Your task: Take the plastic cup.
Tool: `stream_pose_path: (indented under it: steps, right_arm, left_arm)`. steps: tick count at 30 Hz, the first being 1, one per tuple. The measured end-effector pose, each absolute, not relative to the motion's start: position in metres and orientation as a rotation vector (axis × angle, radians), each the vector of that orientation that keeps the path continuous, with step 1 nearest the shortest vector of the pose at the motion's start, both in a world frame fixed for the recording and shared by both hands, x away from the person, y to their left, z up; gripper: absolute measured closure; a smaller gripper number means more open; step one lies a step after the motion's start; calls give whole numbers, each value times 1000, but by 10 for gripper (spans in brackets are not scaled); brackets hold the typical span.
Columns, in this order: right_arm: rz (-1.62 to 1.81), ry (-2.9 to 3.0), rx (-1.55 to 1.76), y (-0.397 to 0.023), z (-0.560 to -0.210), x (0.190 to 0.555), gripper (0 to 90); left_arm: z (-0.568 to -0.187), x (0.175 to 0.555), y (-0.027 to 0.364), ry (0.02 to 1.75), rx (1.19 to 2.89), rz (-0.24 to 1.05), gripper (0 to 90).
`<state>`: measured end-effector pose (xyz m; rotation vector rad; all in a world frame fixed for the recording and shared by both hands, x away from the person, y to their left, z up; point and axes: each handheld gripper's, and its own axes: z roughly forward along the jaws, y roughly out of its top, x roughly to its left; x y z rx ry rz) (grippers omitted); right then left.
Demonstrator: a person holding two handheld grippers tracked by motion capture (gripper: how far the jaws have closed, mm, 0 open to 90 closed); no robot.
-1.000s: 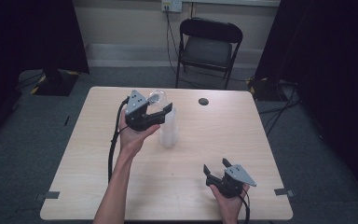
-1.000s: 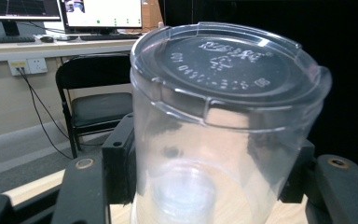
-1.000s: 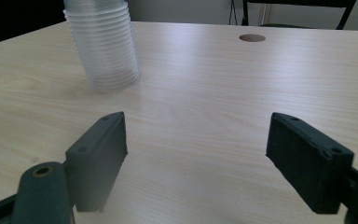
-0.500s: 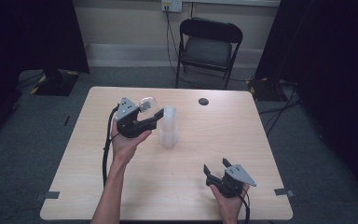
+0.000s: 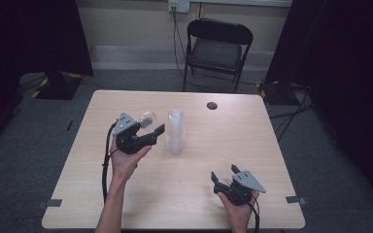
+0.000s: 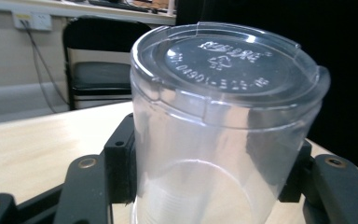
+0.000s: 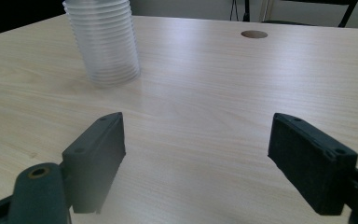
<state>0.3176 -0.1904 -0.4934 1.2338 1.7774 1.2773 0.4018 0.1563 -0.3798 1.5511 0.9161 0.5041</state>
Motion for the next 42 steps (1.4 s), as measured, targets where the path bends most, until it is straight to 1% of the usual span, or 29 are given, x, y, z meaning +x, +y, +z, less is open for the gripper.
stream_pose_path:
  steps: [3,4,8,18,22,23,26,30,34,42]
  right_arm:
    - [1278,1776,1235,-190,-493,318,184]
    - [1278,1775,1233,-191,-494,318,188]
    - [1281,1773,1231,-190,-493,317,192]
    - [1289,1791,1214,-189,-493,317,204]
    - [1303,1792,1200,-188,-492,314,239]
    - [1334,1806,1185,-186,-491,313,278]
    - [1359,1832,1153,-181,-488,311,307]
    - [1376,1870,1098,-172,-484,310,320]
    - [1408,1901,1059,-164,-483,309,314]
    - [1475,1966,972,-146,-476,306,308]
  left_arm:
    - [-383,399,158,911,1537,507,396]
    - [-385,398,160,907,1522,484,396]
    - [-391,395,162,929,1540,499,396]
    - [-412,389,169,978,1529,387,404]
    - [-418,384,168,980,1522,339,404]
    - [-420,382,167,980,1519,341,413]
    - [-423,378,165,987,1522,310,422]
    - [-428,374,160,1014,1519,289,436]
    - [-434,369,157,1026,1511,263,454]
    - [-435,359,153,1033,1495,208,438]
